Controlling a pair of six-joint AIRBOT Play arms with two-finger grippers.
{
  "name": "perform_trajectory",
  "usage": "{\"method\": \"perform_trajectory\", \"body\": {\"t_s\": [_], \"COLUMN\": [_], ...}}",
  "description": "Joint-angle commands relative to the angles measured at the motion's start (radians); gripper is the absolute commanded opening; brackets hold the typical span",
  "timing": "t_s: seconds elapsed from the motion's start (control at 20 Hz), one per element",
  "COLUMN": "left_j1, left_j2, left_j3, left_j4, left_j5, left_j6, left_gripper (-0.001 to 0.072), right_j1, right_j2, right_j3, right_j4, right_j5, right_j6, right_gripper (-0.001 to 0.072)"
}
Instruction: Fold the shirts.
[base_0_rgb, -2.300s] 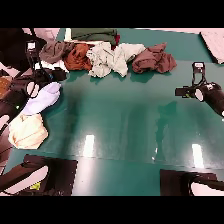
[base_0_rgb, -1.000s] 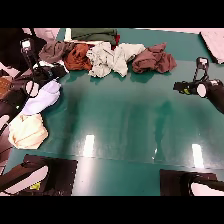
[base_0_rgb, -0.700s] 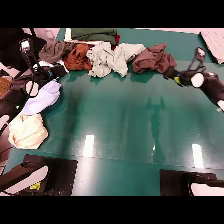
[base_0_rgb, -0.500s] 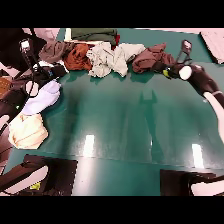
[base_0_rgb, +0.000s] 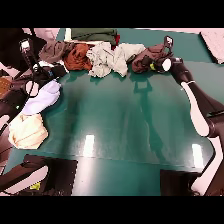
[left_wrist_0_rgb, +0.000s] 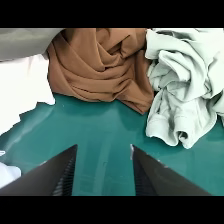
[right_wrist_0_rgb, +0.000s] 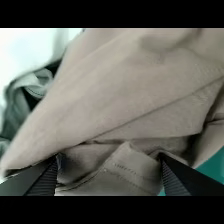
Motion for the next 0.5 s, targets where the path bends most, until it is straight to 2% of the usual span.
{"method": "perform_trajectory", "body": {"t_s": [0.0, 0.05, 0.1, 0.25, 0.45], "left_j1": [0.001, 0.001, 0.001, 0.001, 0.001], "left_j2": [-0.001, -0.001, -0.001, -0.001, -0.001], "left_j3": [0.000, 0.000, 0.000, 0.000, 0.000], "left_j4": [0.000, 0.000, 0.000, 0.000, 0.000], "left_j5": [0.000, 0.000, 0.000, 0.000, 0.000], "left_j6": [0.000, 0.001, 0.000, 0.000, 0.000], "left_gripper": [0.0408, 0.0408, 0.0408, 0.0409, 0.0408], "right_j1": [0.024, 0.023, 0.026, 0.045, 0.072], "right_j2": [-0.040, -0.040, -0.035, 0.024, 0.198], "right_j3": [0.053, 0.049, 0.049, 0.049, -0.043], "right_j4": [-0.152, -0.146, -0.114, -0.123, -0.123], "right_j5": [0.086, 0.095, 0.087, 0.167, 0.301], "right_j6": [0.119, 0.117, 0.063, 0.061, -0.079], "right_gripper": [0.0578, 0.0210, 0.0035, 0.0033, 0.0033]}}
